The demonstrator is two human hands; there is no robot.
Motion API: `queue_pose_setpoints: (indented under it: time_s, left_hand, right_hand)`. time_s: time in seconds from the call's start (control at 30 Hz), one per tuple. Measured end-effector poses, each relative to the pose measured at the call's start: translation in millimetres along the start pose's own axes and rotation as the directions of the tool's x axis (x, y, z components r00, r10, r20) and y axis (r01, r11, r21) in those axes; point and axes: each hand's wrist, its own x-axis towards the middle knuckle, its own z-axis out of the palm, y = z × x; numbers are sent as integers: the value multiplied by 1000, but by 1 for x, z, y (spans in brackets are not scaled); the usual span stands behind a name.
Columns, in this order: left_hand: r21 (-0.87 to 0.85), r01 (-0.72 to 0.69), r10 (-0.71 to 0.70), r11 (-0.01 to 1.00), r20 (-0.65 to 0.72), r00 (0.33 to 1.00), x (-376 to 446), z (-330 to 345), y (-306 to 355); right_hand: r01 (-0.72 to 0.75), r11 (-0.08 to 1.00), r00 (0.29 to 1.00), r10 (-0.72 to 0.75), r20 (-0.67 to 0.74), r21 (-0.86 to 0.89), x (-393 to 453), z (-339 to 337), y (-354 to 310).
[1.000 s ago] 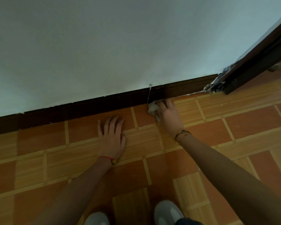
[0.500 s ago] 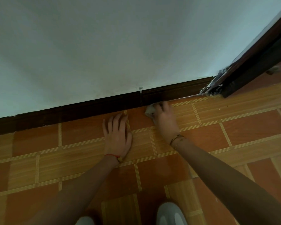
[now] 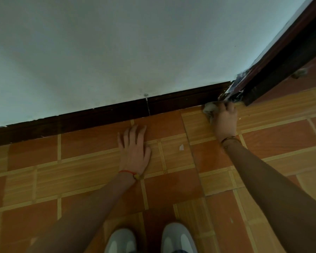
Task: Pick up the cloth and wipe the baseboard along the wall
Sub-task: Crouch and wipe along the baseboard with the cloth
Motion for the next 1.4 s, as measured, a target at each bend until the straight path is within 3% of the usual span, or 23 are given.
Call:
queue_pose_setpoints:
  time_s: [0.13,0.33,0.47,0.53,0.6,0.67,0.73,0.93,1.03,1.1,1.23,1.4]
  left_hand:
    - [9,21,-21,1000,18,1000,6,11,8]
    - [55,28,-26,998,-37,999,5,20,7]
    - [62,25,-22,998,-54,998,5,18,6]
    - [61,13,-10,998,-50,999,4,17,6]
    - [55,7,-4,998,-47,999,3,16,7]
    - [49,8,-6,999,-49,999,3,16,8]
    - [51,9,-7,999,-49,999,4,16,8]
    - [75,14,-11,997,-36,999,3,15,9]
    - [82,10,-8,997,-33,999,4,16,8]
    - [77,8,-5,997,-38,999,4,16,7]
    - [64,3,-1,998,-40,999,4,15,7]
    - [55,11,-9,998,-30,999,4,14,8]
  right_hand:
    - [-50,999,998,50,23,-15,3,0,-5]
    - [282,954,956,-289,58,97,-41,30,-70]
    - [371,910,922,-385,46,185,-48,36,-86]
    - [298,917,950,-311,8,266,-47,32,-77]
    - [92,913,994,-60,-91,399,-43,22,-65]
    - [-134,813,947,273,-168,567,-34,12,-57]
    - [-189,708,878,432,-206,681,-22,3,-60]
    - [-178,541,886,451,-105,822,-20,-3,-123]
    - [-93,550,953,291,-86,830,-42,7,-147]
    - [-45,570,960,251,-122,821,-47,10,-150]
    - [-63,523,917,366,-157,850,-30,2,-132]
    - [-154,534,815,544,-199,831,-4,1,-101]
